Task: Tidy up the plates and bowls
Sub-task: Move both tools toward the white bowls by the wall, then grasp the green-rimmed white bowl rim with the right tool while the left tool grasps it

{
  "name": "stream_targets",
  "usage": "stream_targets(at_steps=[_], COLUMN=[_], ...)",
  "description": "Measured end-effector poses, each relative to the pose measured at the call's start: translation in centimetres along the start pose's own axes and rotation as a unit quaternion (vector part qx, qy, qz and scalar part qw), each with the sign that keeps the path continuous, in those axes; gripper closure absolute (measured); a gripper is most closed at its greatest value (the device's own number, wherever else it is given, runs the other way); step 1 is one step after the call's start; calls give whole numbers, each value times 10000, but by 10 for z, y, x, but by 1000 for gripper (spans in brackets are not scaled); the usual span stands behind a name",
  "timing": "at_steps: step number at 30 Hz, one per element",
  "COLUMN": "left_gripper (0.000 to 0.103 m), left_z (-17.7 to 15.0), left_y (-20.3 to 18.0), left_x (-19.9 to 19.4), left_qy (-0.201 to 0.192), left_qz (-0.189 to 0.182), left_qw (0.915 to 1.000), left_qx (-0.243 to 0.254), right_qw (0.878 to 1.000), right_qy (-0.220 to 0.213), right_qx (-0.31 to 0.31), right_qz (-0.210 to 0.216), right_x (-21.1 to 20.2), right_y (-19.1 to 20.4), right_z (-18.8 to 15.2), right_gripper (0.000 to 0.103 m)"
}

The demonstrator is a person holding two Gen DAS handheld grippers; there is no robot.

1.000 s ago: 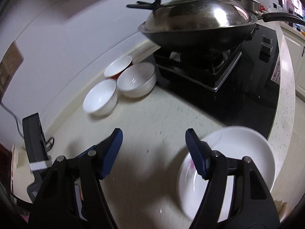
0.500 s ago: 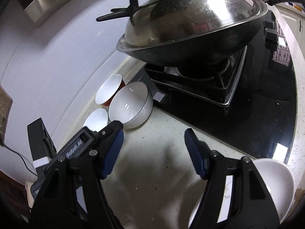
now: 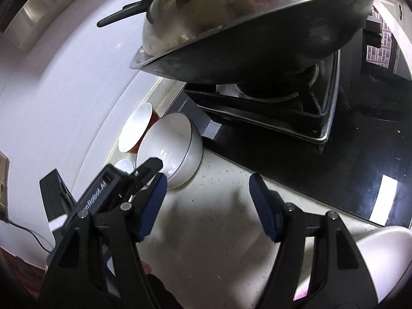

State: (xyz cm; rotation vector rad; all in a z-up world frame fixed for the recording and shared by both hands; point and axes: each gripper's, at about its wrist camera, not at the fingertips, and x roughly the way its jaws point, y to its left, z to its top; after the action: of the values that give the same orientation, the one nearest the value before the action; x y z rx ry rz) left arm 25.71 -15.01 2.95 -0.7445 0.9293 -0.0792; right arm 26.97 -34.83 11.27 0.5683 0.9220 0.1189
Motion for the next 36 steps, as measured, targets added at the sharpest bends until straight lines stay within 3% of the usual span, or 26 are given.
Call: stream_targets(at_steps=[4, 8, 11, 17, 24, 36], left_gripper=[38, 43, 53, 69, 62, 57], left_z=[4, 7, 10, 14, 22, 22], left_y=[3, 5, 7, 0, 10, 13], left_x=[4, 7, 9, 5, 11, 14], left_qy=[50, 87, 100, 12, 151, 142], left_qz=[-19, 3, -88, 0, 59, 172], left_qw=[9999, 9998, 9997, 9978, 9989, 9990], left_qx=[124, 192, 225, 661, 436, 385], right_qw=[9998, 9992, 9986, 9985, 9967, 9894], right_qy=[21, 31, -25, -454, -517, -777], right_qx=[192, 400, 525, 35, -374, -822], right_qz=[29, 35, 2, -307, -508, -911], right_x=[12, 26, 34, 36, 48, 43], right_y=[-2, -2, -1, 17, 34, 41], right_z=[4, 8, 10, 9, 13, 5], right_gripper=[34, 34, 36, 38, 40, 51])
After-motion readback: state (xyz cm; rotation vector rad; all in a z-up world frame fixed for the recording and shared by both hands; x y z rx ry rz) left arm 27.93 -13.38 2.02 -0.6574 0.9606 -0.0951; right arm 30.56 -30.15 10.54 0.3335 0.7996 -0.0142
